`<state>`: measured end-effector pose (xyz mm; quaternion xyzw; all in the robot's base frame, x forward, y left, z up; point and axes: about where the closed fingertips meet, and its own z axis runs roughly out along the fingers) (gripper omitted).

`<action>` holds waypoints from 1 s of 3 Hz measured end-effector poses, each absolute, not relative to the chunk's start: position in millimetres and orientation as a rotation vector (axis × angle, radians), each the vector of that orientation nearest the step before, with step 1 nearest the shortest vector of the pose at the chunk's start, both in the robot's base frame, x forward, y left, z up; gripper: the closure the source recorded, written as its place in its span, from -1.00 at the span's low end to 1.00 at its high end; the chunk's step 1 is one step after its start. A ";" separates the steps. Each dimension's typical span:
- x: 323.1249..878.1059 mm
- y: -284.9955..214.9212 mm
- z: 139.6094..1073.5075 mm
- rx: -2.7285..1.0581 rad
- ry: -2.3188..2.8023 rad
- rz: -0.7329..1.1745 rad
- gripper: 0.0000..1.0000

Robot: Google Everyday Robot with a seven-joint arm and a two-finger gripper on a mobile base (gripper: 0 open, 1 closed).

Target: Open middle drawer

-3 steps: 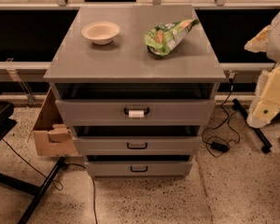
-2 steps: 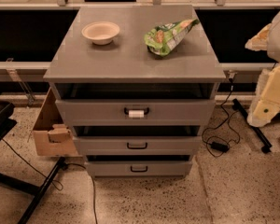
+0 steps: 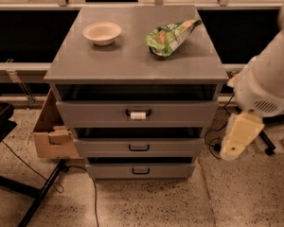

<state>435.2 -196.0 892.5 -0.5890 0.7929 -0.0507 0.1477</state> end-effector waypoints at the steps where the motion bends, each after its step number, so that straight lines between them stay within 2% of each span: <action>1: 440.7 -186.0 814.3 -1.734 2.322 -0.209 -1.00; 3: 453.3 -169.6 660.7 -1.883 2.392 -0.258 -1.00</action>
Offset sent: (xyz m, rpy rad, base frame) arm 0.0140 0.0216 -0.2738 -0.2553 0.1539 0.0488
